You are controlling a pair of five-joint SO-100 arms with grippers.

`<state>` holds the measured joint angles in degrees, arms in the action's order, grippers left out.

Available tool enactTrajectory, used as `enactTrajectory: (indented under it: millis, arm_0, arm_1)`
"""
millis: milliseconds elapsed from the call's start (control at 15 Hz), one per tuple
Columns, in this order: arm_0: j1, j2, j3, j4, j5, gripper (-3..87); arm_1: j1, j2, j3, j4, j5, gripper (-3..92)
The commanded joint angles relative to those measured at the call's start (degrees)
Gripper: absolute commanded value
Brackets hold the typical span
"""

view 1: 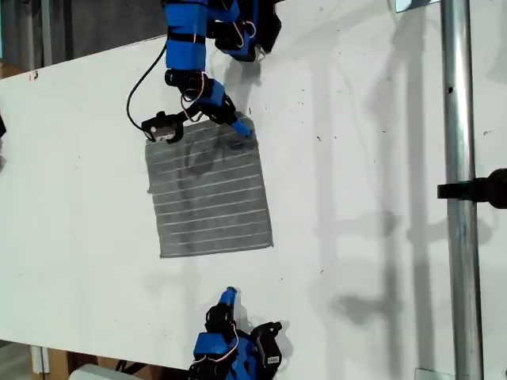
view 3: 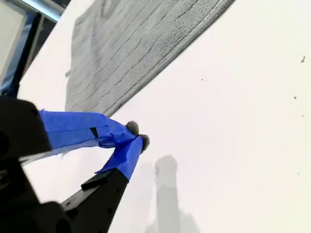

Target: Grasp corners of a towel and fold twice.

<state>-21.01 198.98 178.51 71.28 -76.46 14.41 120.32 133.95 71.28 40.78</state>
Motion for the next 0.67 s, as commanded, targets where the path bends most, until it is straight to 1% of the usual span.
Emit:
enactTrajectory:
  millis: [0, 133, 267, 400, 533, 600]
  arm_0:
    - [-0.26, 0.18, 0.18, -0.62, -0.18, -2.9]
    - [-0.18, 0.18, 0.18, -0.53, -0.18, -2.9]
    - [0.0, 0.18, 0.18, -0.26, -0.44, -2.9]
    - [0.0, 0.18, 0.18, -0.26, -0.53, -2.9]
    - [0.0, 0.18, 0.18, -0.35, -0.35, -2.9]
    - [-0.09, 0.18, 0.18, -0.35, -0.35, -2.9]
  arm_1:
    - [1.67, -1.76, 2.72, -5.62, -0.88, 35.3]
    - [3.69, -8.35, 3.69, -10.11, -0.88, 34.5]
    - [4.83, -13.71, 1.23, -10.37, -0.88, 33.7]
    - [6.42, -15.29, 0.7, -10.46, -0.88, 29.6]
    - [6.33, -17.05, -0.26, -10.46, -0.88, 22.2]
    - [5.62, -17.93, -1.05, -10.46, -0.88, 11.8]
